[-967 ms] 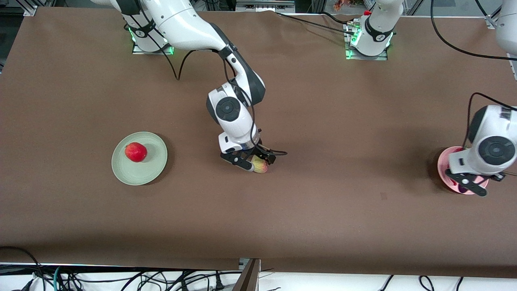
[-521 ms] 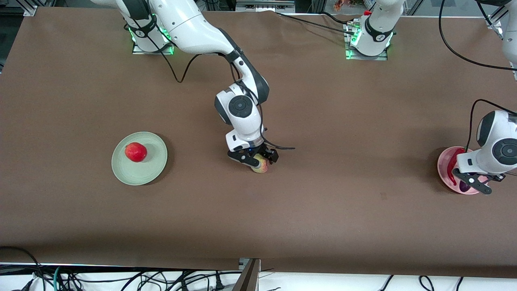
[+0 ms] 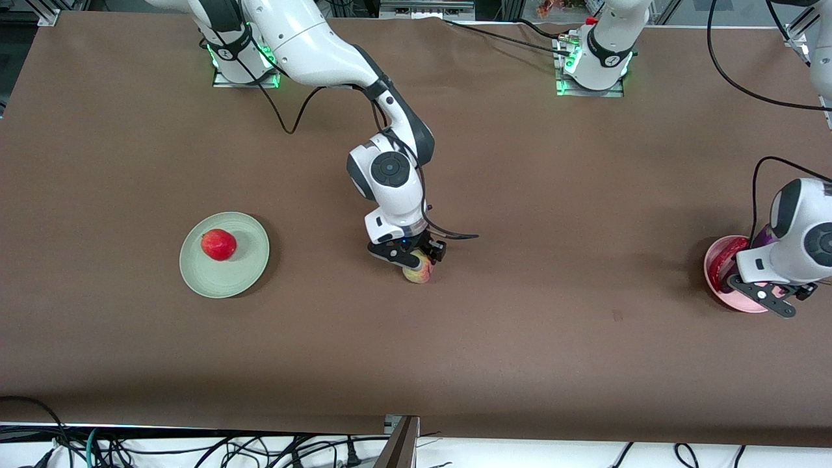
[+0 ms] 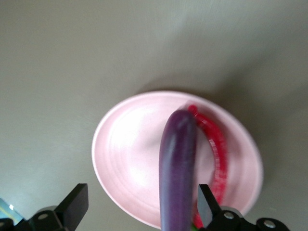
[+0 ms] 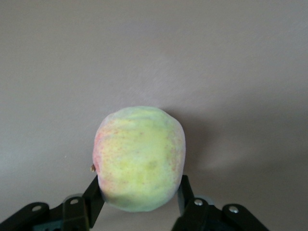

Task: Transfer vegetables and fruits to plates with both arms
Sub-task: 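Grasp the yellow-green peach with the right gripper while the left gripper lowers the eggplant, then place the peach on the green plate while the left gripper releases the eggplant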

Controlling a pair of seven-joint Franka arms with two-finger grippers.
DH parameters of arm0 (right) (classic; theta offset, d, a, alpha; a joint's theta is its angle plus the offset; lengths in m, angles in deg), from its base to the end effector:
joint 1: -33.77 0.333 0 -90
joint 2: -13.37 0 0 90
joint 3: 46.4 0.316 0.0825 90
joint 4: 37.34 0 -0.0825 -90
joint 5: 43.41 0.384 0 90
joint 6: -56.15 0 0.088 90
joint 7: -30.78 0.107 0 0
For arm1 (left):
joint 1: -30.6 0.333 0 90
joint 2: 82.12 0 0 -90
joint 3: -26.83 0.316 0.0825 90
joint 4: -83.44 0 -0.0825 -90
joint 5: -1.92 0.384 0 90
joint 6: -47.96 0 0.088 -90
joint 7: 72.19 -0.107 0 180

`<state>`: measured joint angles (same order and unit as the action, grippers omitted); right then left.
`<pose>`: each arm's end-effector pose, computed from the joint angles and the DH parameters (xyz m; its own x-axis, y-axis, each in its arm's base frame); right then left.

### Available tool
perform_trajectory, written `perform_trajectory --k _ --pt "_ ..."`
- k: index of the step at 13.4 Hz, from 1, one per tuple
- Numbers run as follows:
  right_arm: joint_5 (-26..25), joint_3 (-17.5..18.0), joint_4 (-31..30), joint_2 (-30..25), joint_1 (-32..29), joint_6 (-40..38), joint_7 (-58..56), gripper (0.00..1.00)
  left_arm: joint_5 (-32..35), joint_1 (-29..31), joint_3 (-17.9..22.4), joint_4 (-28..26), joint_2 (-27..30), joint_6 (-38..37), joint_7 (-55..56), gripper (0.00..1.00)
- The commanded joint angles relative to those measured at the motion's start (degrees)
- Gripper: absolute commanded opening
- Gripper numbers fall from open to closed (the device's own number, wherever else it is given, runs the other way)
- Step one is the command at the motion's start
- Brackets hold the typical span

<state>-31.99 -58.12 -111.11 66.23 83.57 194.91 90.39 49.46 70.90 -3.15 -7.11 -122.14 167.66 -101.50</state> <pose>0.5776 0.5078 0.2183 0.9051 -0.4088 0.1167 -0.3823 -0.9027 -0.1975 0.6614 0.2115 0.2650 0.7640 -0.5852 -0.2717 -0.6428 -0.7268 -0.2421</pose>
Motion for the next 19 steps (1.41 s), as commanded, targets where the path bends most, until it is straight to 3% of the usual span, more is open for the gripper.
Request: perform_trajectory --k 1,4,6,8,13,15,16,17,18,19 --pt "-0.53 0.21 -0.93 -5.64 -3.65 -9.78 -8.4 0.3 -11.02 -0.04 -4.11 -0.33 8.27 -7.53 -1.72 1.0" --pt "-0.09 -4.52 -6.72 -12.93 -6.11 -20.35 -23.26 0.3 -21.85 -0.22 -9.2 1.94 13.12 -15.26 -0.49 1.0" --pt "-0.09 -4.98 -9.19 -16.81 -10.57 -25.09 -33.01 0.3 -29.14 -1.01 -12.02 7.9 13.04 -23.94 1.26 1.0" --pt "-0.09 -5.32 -13.22 -19.89 -14.36 -27.22 -42.07 0.3 -31.98 -3.9 -12.91 9.51 13.3 -28.28 10.01 1.0" --pt "0.79 -9.98 -28.24 -23.94 -18.76 -19.08 -60.72 0.31 -31.37 -4.97 -23.79 9.42 15.41 -34.53 39.53 1.0" --pt "3.32 -10.07 -32.82 -23.95 -20.79 -14.42 -65.12 0.32 -31.46 -5.05 -25.13 9.42 16.46 -34.8 50.88 1.0" --pt "4.3 -10.07 -35.1 -23.94 -21.14 -11.87 -66.44 0.33 -32.33 -6.27 -23.48 9.16 18.55 -34.1 53.8 1.0" --pt "4.48 -9.99 -36.52 -23.86 -21.23 -9.67 -66.54 0.42 -32.34 -10.38 -18.5 8.73 20.84 -32.36 54.61 1.0" --pt "4.57 -10.07 -36.88 -23.68 -21.23 -8.78 -66.46 0.56 -34.51 -17.9 -8.18 8.72 23.38 -31.73 54.53 1.0" --pt "4.57 -10.07 -36.54 -23.77 -21.23 -8.94 -66.28 0.82 -39.5 -25.98 3.75 8.29 26.37 -30.85 54.01 1.0"
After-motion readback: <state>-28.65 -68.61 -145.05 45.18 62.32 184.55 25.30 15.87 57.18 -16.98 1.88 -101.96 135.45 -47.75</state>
